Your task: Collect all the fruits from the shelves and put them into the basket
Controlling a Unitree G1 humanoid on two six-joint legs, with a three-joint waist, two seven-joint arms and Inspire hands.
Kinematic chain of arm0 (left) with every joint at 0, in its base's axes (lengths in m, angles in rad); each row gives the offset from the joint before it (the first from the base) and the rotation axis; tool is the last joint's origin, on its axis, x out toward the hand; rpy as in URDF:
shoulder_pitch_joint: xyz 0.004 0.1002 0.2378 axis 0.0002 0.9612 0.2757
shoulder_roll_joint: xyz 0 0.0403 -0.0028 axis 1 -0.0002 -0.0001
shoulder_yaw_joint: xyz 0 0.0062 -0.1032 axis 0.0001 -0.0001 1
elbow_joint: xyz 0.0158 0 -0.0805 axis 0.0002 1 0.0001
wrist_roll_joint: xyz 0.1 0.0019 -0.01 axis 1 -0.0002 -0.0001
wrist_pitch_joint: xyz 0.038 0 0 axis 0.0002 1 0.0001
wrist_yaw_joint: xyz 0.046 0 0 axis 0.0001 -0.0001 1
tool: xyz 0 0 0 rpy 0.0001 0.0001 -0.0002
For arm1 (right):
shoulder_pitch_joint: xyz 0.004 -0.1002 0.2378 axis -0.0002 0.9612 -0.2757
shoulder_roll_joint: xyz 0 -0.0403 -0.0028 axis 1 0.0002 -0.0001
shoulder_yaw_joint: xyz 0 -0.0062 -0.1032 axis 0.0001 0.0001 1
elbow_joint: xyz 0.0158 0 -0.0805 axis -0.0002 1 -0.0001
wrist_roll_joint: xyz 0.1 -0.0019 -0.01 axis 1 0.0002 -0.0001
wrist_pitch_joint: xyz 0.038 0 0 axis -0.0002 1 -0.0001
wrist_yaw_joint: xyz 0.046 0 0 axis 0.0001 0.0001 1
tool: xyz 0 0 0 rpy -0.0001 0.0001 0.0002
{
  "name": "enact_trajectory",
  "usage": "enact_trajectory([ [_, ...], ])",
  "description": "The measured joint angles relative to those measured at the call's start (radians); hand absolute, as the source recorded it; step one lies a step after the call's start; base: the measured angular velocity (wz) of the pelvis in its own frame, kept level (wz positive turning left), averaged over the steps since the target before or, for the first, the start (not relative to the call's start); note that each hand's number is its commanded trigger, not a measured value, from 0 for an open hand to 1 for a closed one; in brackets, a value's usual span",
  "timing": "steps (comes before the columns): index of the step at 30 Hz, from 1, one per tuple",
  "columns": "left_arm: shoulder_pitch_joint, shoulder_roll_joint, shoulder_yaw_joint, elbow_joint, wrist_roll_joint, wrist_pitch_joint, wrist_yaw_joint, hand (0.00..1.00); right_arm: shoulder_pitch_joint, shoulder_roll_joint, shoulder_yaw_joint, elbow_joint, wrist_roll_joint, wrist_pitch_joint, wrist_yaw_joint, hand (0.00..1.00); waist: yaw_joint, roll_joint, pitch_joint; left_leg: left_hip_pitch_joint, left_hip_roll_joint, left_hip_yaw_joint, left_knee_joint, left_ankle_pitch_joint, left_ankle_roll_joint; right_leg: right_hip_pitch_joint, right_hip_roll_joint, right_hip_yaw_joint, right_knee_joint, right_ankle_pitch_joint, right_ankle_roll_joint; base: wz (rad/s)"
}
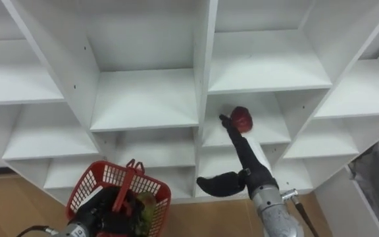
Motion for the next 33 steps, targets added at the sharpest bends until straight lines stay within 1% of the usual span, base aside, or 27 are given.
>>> enact_trajectory([
  [3, 0.0, 0.001, 0.0, -0.004, 0.0, 0.0, -0.001, 1.0, 0.0, 0.0, -0.021, -0.023, 0.002, 0.0, -0.004, 0.0, -0.002, -0.005, -0.0003, 0.003, 0.0, 0.0, 0.0, 0.0, 0.0, 0.004, 0.0, 0.0, 0.0, 0.0, 0.0, 0.0],
  [8, 0.01, 0.001, 0.0, -0.004, 0.0, 0.0, 0.0, 1.0, 0.0, 0.0, -0.029, -0.046, 0.003, 0.0, -0.029, 0.0, -0.008, -0.01, -0.0012, 0.016, 0.0, 0.002, -0.006, -0.001, 0.0, 0.02, 0.0, 0.001, -0.004, 0.0, 0.0, 0.0],
  [12, 0.024, 0.002, 0.004, -0.004, 0.002, 0.0, -0.005, 1.0, -0.002, 0.0, -0.052, -0.047, 0.002, 0.0, -0.041, 0.0, -0.015, -0.011, -0.0018, 0.025, 0.0, 0.003, -0.013, -0.001, 0.0, 0.022, 0.001, 0.002, -0.016, 0.0, 0.0, 0.0],
  [14, 0.027, 0.002, 0.011, -0.005, 0.002, 0.0, -0.022, 1.0, -0.002, 0.0, -0.067, -0.047, 0.002, 0.0, -0.059, 0.0, -0.016, -0.011, -0.0019, 0.026, 0.0, 0.003, -0.015, -0.001, 0.0, 0.023, 0.002, 0.003, -0.015, 0.0, 0.0, 0.0],
  [18, 0.031, 0.001, 0.015, -0.007, 0.002, 0.0, -0.026, 1.0, -0.002, 0.0, -0.073, -0.046, 0.002, 0.0, -0.069, 0.0, -0.016, -0.011, -0.0018, 0.027, 0.0, 0.004, -0.017, -0.001, -0.001, 0.023, 0.003, 0.006, -0.016, 0.0, 0.0, -0.01],
  [24, 0.036, 0.001, 0.017, -0.007, 0.001, 0.0, -0.026, 1.0, -0.002, 0.0, -0.077, -0.04, 0.005, 0.0, -0.079, 0.0, -0.016, -0.012, -0.0013, 0.031, 0.0, 0.013, -0.018, -0.002, -0.002, 0.023, 0.004, 0.024, -0.017, 0.0, 0.0, -0.06],
  [29, 0.049, 0.003, 0.036, -0.041, 0.002, 0.0, -0.02, 1.0, -0.002, 0.001, -0.085, -0.013, 0.006, 0.0, -0.101, 0.0, -0.017, -0.014, 0.0016, 0.031, 0.0, 0.013, -0.018, -0.002, -0.001, 0.03, 0.004, 0.024, -0.017, 0.0, 0.001, 0.0],
  [33, 0.068, 0.006, 0.036, -0.073, 0.002, 0.0, -0.021, 1.0, -0.002, 0.002, -0.096, -0.013, 0.007, 0.0, -0.102, 0.0, -0.016, -0.014, 0.0018, 0.03, 0.0, 0.013, -0.019, -0.002, -0.001, 0.03, 0.004, 0.023, -0.017, 0.0, 0.001, 0.0],
])
